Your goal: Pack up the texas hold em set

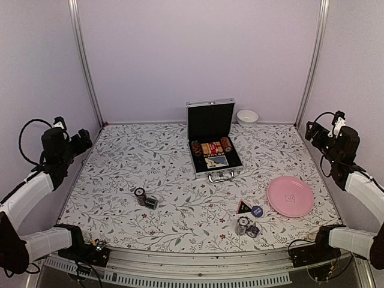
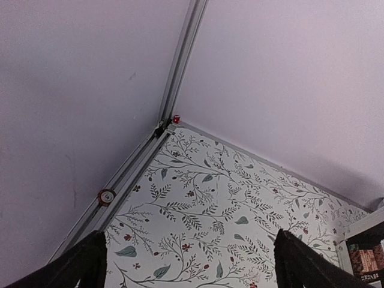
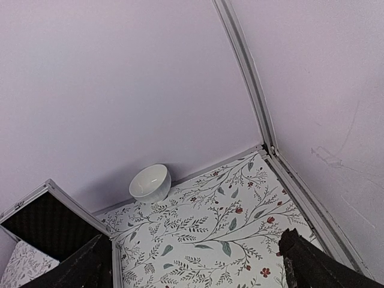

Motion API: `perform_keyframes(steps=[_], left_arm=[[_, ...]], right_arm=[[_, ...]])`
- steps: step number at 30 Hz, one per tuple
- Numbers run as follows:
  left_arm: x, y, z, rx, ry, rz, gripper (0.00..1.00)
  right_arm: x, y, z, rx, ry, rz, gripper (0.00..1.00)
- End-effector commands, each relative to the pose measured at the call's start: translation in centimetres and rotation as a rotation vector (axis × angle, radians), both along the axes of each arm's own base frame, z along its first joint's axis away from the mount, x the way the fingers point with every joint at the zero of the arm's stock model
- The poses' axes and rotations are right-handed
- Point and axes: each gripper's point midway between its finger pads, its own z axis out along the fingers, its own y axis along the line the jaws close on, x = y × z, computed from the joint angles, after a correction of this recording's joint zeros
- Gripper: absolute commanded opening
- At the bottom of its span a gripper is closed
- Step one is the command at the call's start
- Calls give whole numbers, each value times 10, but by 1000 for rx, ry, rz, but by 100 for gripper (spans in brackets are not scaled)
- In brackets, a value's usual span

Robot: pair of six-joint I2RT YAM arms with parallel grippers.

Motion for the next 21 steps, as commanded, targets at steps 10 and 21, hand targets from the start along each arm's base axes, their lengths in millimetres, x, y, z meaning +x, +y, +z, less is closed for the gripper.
perform_keyframes(steps=[10, 21], left_arm=[[9, -12, 5, -39, 69, -74, 97], [24, -62, 15, -189, -26, -288, 95]], right_arm=[[-7, -2, 18, 34, 0, -9, 99], [29, 72, -28, -41, 323, 198, 99]])
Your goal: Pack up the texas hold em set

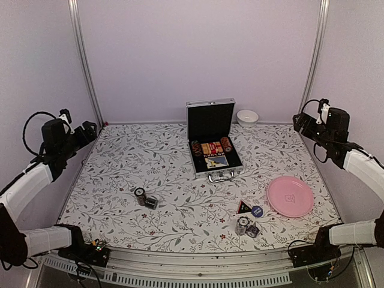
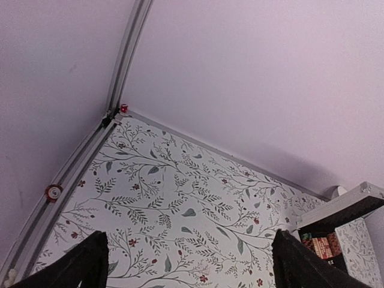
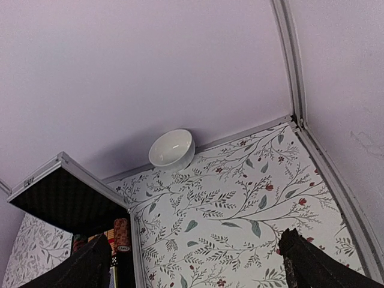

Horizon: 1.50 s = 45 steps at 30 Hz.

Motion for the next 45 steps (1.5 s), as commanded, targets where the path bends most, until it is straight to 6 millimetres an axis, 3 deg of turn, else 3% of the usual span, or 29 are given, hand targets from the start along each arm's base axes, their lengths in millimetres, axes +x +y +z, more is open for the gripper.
perform_keyframes(steps=[1, 5, 9, 15, 18, 25, 32, 35, 45], left_arm=[[8, -34, -8, -82, -13, -132, 94], [6, -79, -28, -106, 69, -300, 91], [-17, -116, -65, -113, 237, -398, 88], [-77, -170, -115, -194, 443, -533, 86], [-105, -184, -133, -172, 570, -580, 86], [-135, -195, -152, -178, 672, -624, 86], [-135, -198, -161, -135, 700, -633, 86], [-137, -200, -173, -134, 734, -628, 78], [-118, -211, -180, -55, 721, -624, 65]], right_arm=[[2, 51, -46, -54, 211, 135, 99], [-2, 114, -62, -78, 284, 302, 99], [-6, 164, -73, -97, 318, 407, 99], [7, 190, -74, -71, 292, 439, 99], [14, 202, -71, -53, 279, 467, 99], [26, 215, -76, -54, 268, 506, 99], [23, 215, -87, -64, 290, 508, 99], [22, 211, -87, -75, 288, 489, 99], [17, 205, -79, -78, 263, 472, 99]])
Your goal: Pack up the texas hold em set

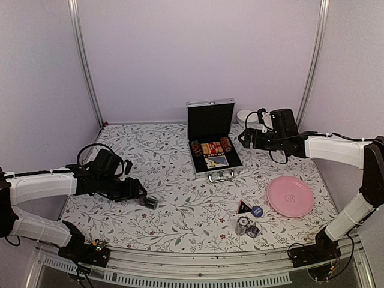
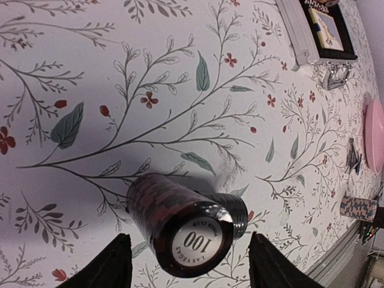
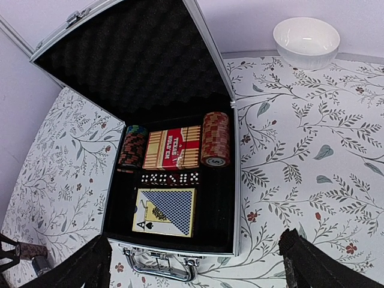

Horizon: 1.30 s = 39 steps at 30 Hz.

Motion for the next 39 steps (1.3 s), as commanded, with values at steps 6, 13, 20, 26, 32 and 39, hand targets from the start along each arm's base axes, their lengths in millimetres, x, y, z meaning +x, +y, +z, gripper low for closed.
perform_keyframes(steps=[6, 13, 20, 26, 32, 39], left_arm=[[14, -8, 2, 106, -62, -40, 59], [14, -9, 0, 133, -68, -54, 44], [12, -10, -4, 135, -54, -51, 51], [13, -10, -8, 152, -45, -51, 60], [13, -11, -13, 155, -42, -57, 47], [17, -13, 1, 150, -90, -48, 16]], right_arm=[[-1, -8, 21, -13, -73, -36, 99], [-1, -9, 20, -6, -67, -43, 99], [-3, -9, 20, -2, -66, -45, 99], [-4, -10, 19, 3, -61, -48, 99], [-5, -10, 24, 5, -73, -45, 99], [-12, 6, 42, 52, -82, 44, 99]])
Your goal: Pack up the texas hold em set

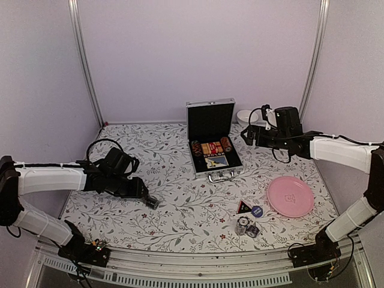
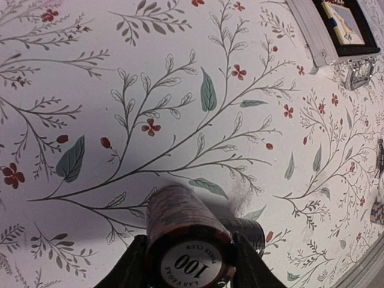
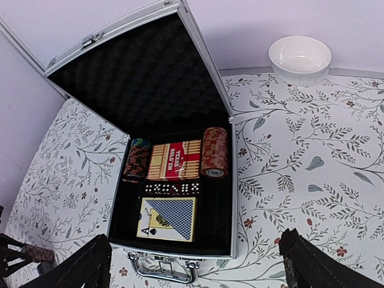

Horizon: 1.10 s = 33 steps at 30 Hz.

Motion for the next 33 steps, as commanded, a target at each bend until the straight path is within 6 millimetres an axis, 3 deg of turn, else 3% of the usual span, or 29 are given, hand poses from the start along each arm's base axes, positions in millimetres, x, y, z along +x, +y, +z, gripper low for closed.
perform_keyframes(steps=[1, 5, 8, 10, 12, 15, 20, 24, 27, 33], left_arm=[[3, -6, 17, -3, -56, -17, 11], [22, -16, 58, -43, -206, -56, 5], [33, -36, 103, -119, -369, -148, 5], [33, -56, 134, -185, -494, -246, 5], [26, -76, 159, -243, -613, -351, 4], [16, -106, 186, -264, -766, -481, 0], [12, -150, 201, -217, -870, -587, 0], [11, -171, 208, -246, -929, -614, 0], [12, -175, 211, -268, -950, -610, 0], [9, -174, 216, -270, -995, -591, 0]], right_arm=[[-12, 21, 26, 55, -24, 107, 99], [-25, 58, 47, 68, -27, 229, 99], [-37, 86, 58, 129, 1, 328, 99], [-48, 105, 56, 185, 54, 391, 99], [-56, 125, 69, 241, 73, 463, 99], [-77, 156, 74, 282, 114, 585, 99], [-112, 195, 87, 313, 130, 753, 99], [-128, 219, 78, 307, 176, 820, 99], [-131, 228, 65, 297, 221, 819, 99], [-125, 227, 46, 223, 254, 743, 99]])
